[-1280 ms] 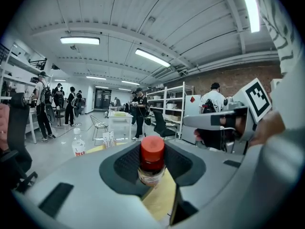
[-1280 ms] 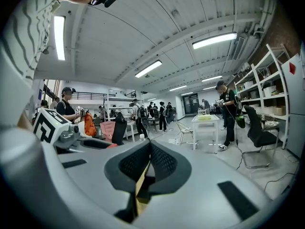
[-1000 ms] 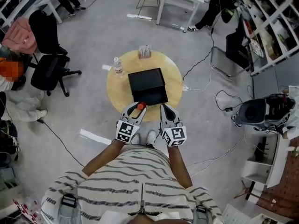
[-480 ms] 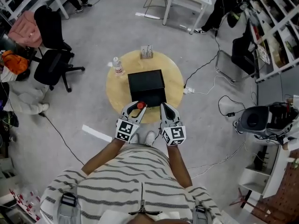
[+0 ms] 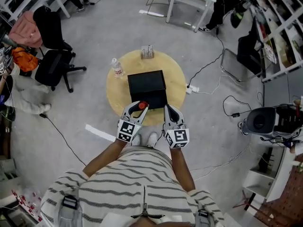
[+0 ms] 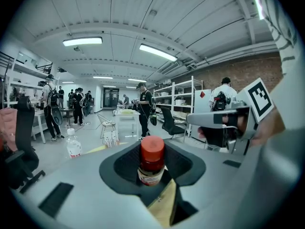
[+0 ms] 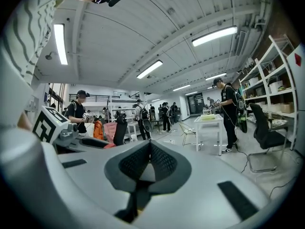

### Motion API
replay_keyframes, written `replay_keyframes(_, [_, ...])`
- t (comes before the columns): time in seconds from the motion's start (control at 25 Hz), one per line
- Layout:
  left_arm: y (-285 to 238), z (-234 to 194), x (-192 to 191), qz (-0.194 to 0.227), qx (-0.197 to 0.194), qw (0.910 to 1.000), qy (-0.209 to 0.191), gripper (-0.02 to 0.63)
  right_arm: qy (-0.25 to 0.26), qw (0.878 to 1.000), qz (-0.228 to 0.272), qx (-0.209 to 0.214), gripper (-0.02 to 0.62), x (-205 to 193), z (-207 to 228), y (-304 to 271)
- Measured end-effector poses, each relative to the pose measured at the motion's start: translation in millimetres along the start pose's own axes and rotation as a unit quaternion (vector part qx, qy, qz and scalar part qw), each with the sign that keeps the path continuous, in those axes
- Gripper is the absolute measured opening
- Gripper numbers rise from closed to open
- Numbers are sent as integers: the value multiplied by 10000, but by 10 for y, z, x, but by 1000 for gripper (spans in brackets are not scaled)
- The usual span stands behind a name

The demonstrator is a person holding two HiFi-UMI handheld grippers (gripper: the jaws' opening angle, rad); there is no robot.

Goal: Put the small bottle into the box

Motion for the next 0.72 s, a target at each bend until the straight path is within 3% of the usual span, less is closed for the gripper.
replay_keyframes(0.72, [-535,-40,-266,-519,-132,9985,-63,156,-157,9996,-228,59,18,-89,172,-53])
Point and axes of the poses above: the fingertips, and each gripper's own axes: y backward along the fingers, z to its right, x out of its top, the point moved 10 cm from there along y, backward along the fingers, and after that the axes turned 12 degrees about -y, right-handed, at the moved point
